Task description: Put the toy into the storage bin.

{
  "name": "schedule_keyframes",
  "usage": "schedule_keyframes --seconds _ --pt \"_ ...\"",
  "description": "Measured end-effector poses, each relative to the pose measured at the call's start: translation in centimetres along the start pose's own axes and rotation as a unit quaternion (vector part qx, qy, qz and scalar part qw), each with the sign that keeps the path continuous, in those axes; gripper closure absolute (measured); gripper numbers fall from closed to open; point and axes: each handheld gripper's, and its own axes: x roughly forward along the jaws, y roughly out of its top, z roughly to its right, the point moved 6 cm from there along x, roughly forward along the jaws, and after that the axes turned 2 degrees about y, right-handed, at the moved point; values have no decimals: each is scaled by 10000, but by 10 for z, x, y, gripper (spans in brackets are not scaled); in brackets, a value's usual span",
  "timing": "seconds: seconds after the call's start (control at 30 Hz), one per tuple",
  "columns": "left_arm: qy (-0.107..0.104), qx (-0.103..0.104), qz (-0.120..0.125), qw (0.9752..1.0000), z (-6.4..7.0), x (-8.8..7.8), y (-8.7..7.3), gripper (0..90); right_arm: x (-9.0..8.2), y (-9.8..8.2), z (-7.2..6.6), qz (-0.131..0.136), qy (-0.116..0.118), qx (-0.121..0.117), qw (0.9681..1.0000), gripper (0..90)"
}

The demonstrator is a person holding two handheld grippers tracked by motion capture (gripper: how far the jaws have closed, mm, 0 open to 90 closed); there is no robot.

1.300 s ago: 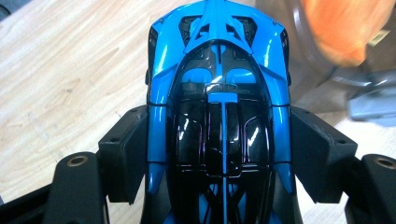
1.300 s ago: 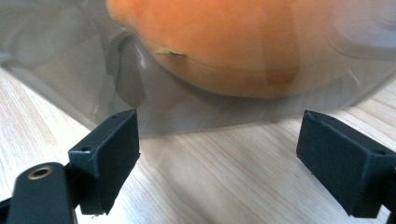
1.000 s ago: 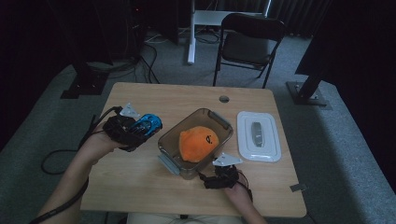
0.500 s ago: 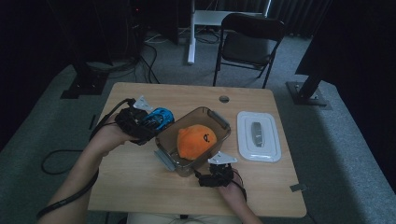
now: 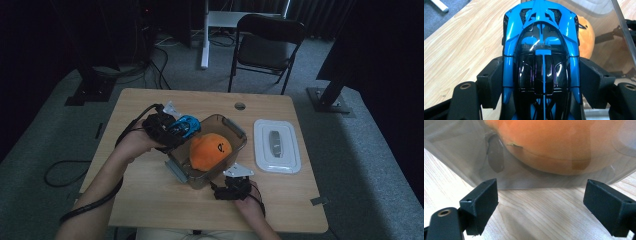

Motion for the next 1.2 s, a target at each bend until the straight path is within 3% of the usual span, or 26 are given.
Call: schedule_keyframes --seconds 0.27,0.5,0.93,1.2 --pt "-105 130 -82 9998 8 14 13 289 0 -1 0 -10 63 18 10000 120" --pt "-255 246 -178 9992 14 36 23 289 -1 -1 -1 9 145 20 9999 121" --pt "-476 190 -278 9983 16 63 24 289 -2 -2 0 -12 195 41 9998 121" --pt "-484 216 -396 9978 16 77 22 289 -2 -2 0 -11 208 58 9998 121"
